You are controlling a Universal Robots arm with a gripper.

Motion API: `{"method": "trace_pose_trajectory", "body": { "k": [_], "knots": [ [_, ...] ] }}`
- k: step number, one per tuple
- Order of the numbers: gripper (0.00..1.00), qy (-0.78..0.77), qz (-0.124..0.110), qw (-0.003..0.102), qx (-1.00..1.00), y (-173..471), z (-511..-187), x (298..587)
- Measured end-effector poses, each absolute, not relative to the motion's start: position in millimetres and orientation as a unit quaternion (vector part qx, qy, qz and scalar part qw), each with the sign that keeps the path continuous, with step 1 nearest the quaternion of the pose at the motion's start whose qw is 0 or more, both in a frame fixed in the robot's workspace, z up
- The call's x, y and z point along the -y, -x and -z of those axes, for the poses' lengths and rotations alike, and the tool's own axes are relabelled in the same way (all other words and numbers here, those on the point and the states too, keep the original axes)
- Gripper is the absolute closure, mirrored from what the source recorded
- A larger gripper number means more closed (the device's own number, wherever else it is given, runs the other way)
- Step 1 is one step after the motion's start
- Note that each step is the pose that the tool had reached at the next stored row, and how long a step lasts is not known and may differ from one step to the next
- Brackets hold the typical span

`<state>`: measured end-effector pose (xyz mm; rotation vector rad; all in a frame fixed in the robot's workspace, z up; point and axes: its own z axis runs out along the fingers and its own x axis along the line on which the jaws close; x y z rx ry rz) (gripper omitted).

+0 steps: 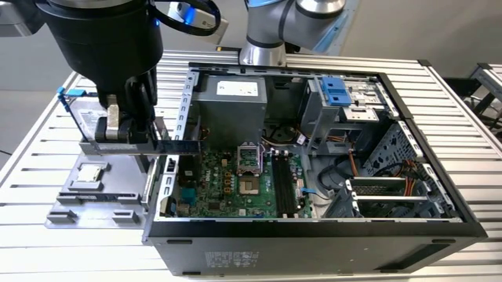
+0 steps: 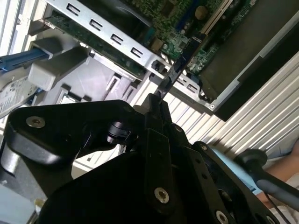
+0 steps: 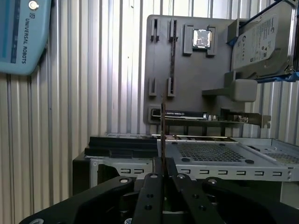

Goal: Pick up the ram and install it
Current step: 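Pick up the ram and move it above insertion slot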

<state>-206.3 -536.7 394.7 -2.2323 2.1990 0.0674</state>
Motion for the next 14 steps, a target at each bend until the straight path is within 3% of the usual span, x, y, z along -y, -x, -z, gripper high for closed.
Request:
{"method": "trace_pose_trajectory", "body": {
  "k": [14],
  "knots": [
    [1.0,0.712,-0.022,0.004,-0.702,200.9,-394.8,536.7]
  ]
}}
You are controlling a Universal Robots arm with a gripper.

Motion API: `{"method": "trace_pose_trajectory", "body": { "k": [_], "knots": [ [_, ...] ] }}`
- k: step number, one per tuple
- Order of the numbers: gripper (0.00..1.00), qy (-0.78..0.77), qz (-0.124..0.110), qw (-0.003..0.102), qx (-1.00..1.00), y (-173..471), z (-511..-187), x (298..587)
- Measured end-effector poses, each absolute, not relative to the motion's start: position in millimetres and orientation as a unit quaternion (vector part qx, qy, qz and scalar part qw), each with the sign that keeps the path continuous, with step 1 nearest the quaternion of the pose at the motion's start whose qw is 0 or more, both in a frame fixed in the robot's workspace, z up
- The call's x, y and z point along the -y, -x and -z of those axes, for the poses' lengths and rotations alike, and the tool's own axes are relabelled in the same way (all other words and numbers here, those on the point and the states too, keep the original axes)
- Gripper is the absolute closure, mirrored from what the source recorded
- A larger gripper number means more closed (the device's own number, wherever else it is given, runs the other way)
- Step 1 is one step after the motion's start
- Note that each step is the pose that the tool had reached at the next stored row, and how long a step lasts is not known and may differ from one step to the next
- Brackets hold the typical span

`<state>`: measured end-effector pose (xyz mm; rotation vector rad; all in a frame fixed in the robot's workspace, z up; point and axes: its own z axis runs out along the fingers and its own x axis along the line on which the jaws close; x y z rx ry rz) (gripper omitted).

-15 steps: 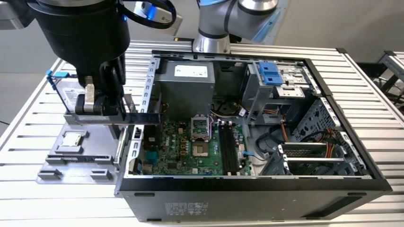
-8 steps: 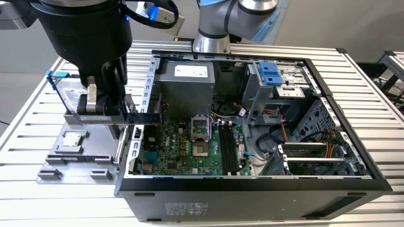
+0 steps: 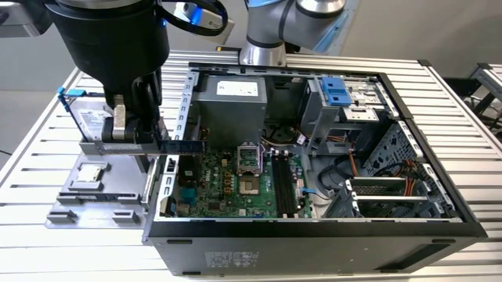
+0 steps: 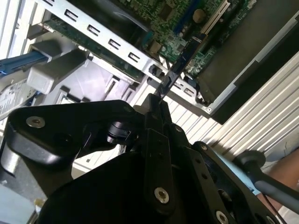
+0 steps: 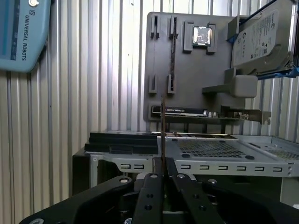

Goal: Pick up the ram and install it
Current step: 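Pick up the ram and move it above insertion slot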

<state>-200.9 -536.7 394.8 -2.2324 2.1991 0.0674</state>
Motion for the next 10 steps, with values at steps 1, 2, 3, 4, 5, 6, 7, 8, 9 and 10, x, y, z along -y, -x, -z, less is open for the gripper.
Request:
{"method": "trace_pose_trajectory", "body": {
  "k": [1,2,3,4,5,6,7,8,9,10],
  "knots": [
    [1.0,0.712,-0.022,0.004,-0.702,200.4,-394.7,536.7],
    [1.0,0.712,-0.022,0.004,-0.702,200.3,-394.7,536.7],
    [1.0,0.712,-0.022,0.004,-0.702,200.3,-394.7,536.7],
    [1.0,0.712,-0.022,0.004,-0.702,200.3,-394.7,536.7],
    [1.0,0.712,-0.021,0.004,-0.702,200.3,-394.7,536.7],
    [1.0,0.712,-0.021,0.004,-0.702,200.1,-394.8,536.7],
    [1.0,0.712,-0.021,0.004,-0.702,199.6,-394.7,536.7],
    [1.0,0.712,-0.021,0.004,-0.702,199.3,-394.7,536.7],
    [1.0,0.712,-0.021,0.004,-0.702,198.9,-394.7,536.7],
    [1.0,0.712,-0.021,0.004,-0.702,198.5,-394.7,536.7]
  ]
}}
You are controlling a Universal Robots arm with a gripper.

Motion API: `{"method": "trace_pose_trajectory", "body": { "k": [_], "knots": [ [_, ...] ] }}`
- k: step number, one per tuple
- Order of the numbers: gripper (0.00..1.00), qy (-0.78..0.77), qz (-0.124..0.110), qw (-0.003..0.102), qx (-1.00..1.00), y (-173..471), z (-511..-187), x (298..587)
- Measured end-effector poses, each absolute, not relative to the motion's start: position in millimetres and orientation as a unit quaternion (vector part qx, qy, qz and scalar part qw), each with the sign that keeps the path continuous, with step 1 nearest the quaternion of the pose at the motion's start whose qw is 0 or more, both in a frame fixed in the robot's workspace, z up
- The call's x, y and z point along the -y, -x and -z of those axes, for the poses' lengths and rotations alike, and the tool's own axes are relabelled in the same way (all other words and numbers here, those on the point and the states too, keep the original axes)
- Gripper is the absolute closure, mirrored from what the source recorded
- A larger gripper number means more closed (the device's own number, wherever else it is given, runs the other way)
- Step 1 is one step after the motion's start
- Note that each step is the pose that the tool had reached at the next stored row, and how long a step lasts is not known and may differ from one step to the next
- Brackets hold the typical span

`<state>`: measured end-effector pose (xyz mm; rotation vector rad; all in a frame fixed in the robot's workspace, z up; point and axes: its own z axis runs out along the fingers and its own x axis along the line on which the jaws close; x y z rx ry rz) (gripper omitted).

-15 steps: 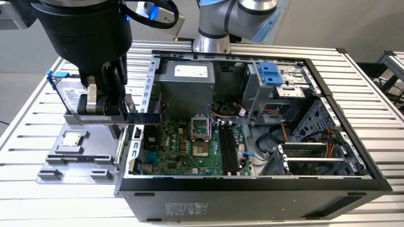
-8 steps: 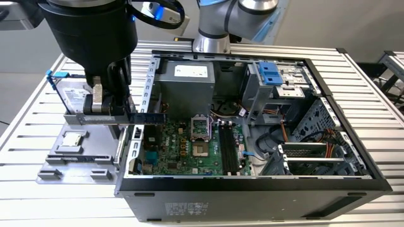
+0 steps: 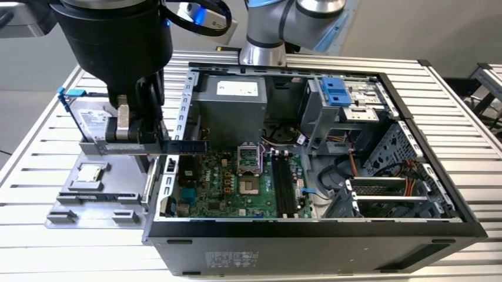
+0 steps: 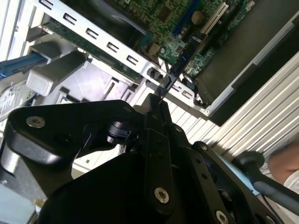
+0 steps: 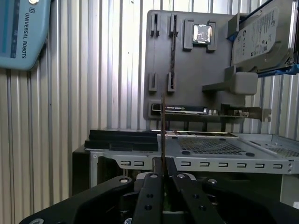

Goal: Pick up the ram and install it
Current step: 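Pick up the ram and move it above insertion slot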

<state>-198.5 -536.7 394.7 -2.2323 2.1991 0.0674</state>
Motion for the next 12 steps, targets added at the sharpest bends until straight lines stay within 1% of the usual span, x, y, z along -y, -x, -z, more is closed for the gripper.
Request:
{"method": "trace_pose_trajectory", "body": {
  "k": [12],
  "knots": [
    [1.0,0.712,-0.021,0.004,-0.702,191.0,-394.7,536.7]
  ]
}}
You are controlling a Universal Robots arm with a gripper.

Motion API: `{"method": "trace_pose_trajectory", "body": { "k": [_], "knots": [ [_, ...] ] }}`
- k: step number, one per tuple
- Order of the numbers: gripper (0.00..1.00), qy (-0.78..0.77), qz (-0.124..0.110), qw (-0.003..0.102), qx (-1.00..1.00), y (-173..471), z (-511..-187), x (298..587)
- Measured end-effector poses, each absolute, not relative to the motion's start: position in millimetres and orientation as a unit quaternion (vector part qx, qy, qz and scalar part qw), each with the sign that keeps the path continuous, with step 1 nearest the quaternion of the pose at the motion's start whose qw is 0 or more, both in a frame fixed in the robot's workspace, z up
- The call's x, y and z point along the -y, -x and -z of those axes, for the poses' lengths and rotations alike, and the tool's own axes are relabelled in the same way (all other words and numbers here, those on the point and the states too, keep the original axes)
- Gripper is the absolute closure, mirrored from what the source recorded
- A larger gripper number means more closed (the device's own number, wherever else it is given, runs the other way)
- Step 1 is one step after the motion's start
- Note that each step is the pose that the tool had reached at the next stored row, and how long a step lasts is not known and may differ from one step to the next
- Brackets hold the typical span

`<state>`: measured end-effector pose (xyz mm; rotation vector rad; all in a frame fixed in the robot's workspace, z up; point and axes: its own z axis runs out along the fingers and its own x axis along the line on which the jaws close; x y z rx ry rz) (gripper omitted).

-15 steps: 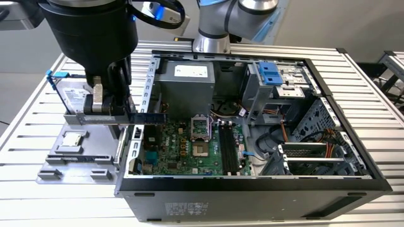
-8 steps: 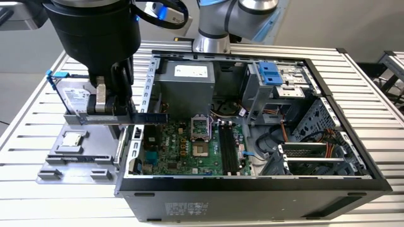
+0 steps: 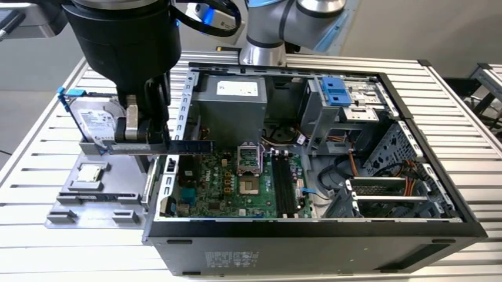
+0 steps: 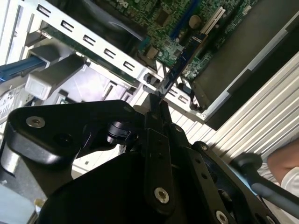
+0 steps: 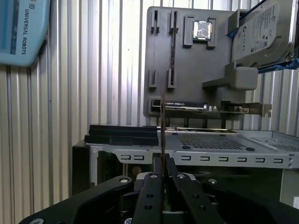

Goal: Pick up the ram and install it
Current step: 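Pick up the ram and move it above insertion slot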

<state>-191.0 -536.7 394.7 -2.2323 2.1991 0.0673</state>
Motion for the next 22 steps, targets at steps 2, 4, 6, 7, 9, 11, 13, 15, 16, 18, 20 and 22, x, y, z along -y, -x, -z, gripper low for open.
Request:
{"method": "trace_pose_trajectory", "body": {
  "k": [2,4,6,7,9,11,13,15,16,18,20,22],
  "knots": [
    [1.0,0.712,-0.021,0.004,-0.702,188.3,-394.8,536.7],
    [1.0,0.712,-0.022,0.004,-0.702,184.6,-394.7,536.7],
    [1.0,0.712,-0.022,0.004,-0.702,180.3,-394.7,536.7],
    [1.0,0.712,-0.021,0.004,-0.702,178.0,-394.7,536.7],
    [1.0,0.712,-0.021,0.004,-0.702,173.4,-394.7,536.7],
    [1.0,0.712,-0.021,0.004,-0.702,167.9,-394.7,536.7],
    [1.0,0.712,-0.022,0.004,-0.702,161.0,-394.7,536.7],
    [1.0,0.712,-0.022,0.004,-0.702,154.9,-394.7,536.7],
    [1.0,0.712,-0.022,0.004,-0.702,152.4,-394.7,536.7],
    [1.0,0.712,-0.022,0.004,-0.702,147.6,-394.7,536.7],
    [1.0,0.712,-0.022,0.004,-0.702,142.0,-394.7,536.7],
    [1.0,0.712,-0.022,0.004,-0.702,135.8,-394.7,536.7]
  ]
}}
